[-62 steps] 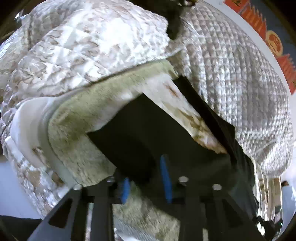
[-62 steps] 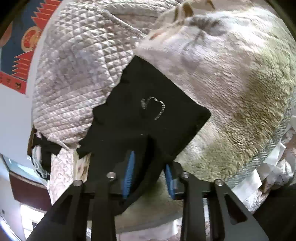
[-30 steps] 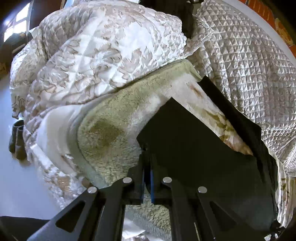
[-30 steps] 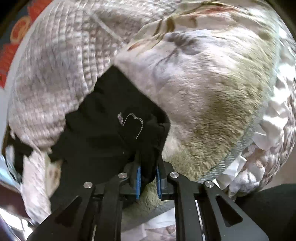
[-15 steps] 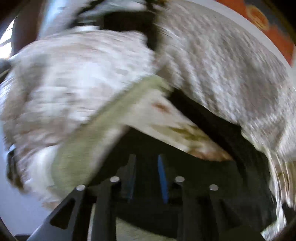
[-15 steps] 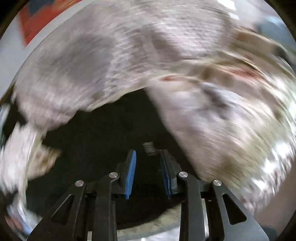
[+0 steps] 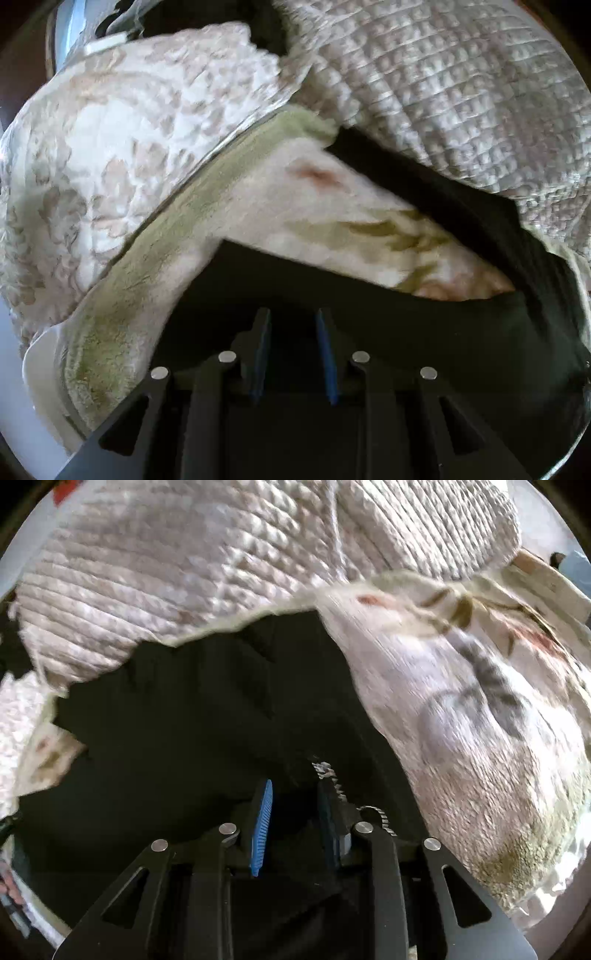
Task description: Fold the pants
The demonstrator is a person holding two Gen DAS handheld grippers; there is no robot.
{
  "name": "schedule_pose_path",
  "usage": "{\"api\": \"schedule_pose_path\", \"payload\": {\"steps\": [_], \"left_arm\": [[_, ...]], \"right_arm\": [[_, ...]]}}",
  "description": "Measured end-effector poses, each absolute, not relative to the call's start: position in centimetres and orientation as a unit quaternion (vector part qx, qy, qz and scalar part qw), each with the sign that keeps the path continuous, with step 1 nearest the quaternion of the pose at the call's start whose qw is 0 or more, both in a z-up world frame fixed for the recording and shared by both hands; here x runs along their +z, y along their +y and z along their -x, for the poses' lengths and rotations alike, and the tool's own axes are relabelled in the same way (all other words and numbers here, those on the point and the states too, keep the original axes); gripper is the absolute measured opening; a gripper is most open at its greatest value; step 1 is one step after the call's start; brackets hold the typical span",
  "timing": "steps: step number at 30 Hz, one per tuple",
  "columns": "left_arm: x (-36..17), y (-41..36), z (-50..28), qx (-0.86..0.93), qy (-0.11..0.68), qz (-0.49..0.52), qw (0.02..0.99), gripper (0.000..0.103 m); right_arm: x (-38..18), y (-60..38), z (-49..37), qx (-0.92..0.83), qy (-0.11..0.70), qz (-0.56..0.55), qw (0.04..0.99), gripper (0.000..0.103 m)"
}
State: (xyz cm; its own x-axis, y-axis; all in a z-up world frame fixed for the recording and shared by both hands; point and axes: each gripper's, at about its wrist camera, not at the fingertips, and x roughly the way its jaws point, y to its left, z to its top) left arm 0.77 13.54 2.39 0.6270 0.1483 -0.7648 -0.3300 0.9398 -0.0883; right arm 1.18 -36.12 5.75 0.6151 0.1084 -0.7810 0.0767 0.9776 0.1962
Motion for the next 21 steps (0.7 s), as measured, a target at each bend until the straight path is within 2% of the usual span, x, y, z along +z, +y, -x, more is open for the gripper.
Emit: {"api": "schedule_pose_path", "payload": {"steps": [7,12,15,16,21], "left_arm": [[3.5,8.3,-1.3,0.059,0.401,0.079,0.911,0.029],[3.3,5.9,-1.9,0.034,0.405,0.052,0.912,0.038],[2.7,5.5,-2.0,0.035,0.415,0.044,0.908,0.039],[2.4,5.5,-2.2,0.037,0.421,0.042,0.905,0.039],[1.0,5.3,-2.4,0.038,0.446,0.042,0.893,0.04]], "right_arm": [[5.3,-34.1,-2.5,0.038,0.45,-0.096,0.887,0.027],[5.8,-30.9,-2.1,0.086,0.439,-0.053,0.893,0.028],[4.8,-30.1,-2.1,0.096,0.451,-0.043,0.886,0.044],[4.5,-30.0,-2.2,0.097,0.459,-0.046,0.882,0.046],[4.1,-29.9,-2.1,0.092,0.463,-0.037,0.881,0.047]]}}
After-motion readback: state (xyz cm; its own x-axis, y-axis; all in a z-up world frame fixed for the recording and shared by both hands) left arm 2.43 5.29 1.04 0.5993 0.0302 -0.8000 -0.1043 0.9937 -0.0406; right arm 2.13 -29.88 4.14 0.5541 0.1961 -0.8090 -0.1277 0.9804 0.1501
